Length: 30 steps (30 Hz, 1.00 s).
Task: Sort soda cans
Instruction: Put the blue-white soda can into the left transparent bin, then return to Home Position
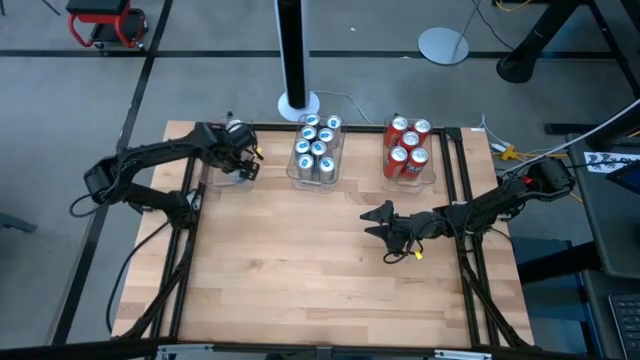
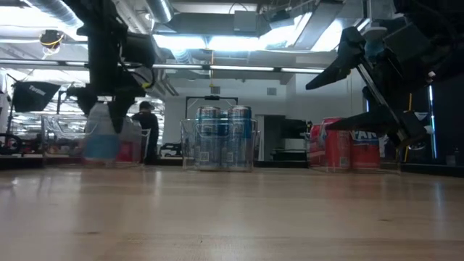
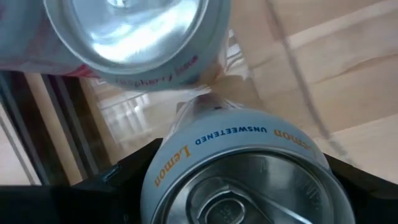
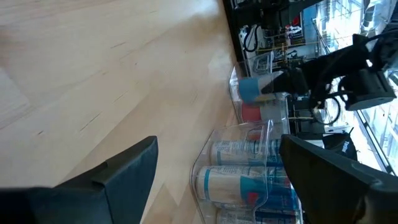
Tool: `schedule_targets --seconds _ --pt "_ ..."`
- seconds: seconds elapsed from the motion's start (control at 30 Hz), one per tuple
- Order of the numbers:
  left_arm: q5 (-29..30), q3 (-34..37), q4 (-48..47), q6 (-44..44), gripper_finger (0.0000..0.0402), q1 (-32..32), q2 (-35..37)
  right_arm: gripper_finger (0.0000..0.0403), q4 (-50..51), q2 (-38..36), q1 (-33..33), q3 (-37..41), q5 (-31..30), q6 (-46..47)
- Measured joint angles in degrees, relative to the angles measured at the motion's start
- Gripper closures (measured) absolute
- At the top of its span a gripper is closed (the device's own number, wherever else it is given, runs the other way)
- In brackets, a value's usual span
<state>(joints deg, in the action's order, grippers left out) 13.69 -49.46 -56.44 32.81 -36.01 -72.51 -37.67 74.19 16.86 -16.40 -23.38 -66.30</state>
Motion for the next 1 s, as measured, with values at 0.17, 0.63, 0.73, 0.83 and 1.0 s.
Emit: schedule_targets --seconds 0.17,0.63,0.73,0.83,1.0 --pt "-0.2 3.1 3.6 -0.9 0.0111 -0.6 0.0 0.0068 0.0 0.0 0.0 0.0 0.0 0.0" --pt "-2.8 4.8 5.3 -5.7 0.0015 -0.9 0.0 0.0068 0.0 0.0 0.0 0.0 -0.1 0.0" --pt "-3.0 3.0 2.2 -7.4 0.001 -0.9 0.0 0.0068 0.0 0.0 0.0 0.0 -0.1 0.0" --pt "-3.0 0.0 -1.1 -7.3 0.0013 -0.9 0.0 0.0068 -0.1 0.0 0.0 0.0 -0.1 0.0" --pt "-2.6 -6.5 -5.9 -7.6 0.0013 -0.8 0.0 0.0068 -0.2 0.0 0.0 0.0 -0.1 0.1"
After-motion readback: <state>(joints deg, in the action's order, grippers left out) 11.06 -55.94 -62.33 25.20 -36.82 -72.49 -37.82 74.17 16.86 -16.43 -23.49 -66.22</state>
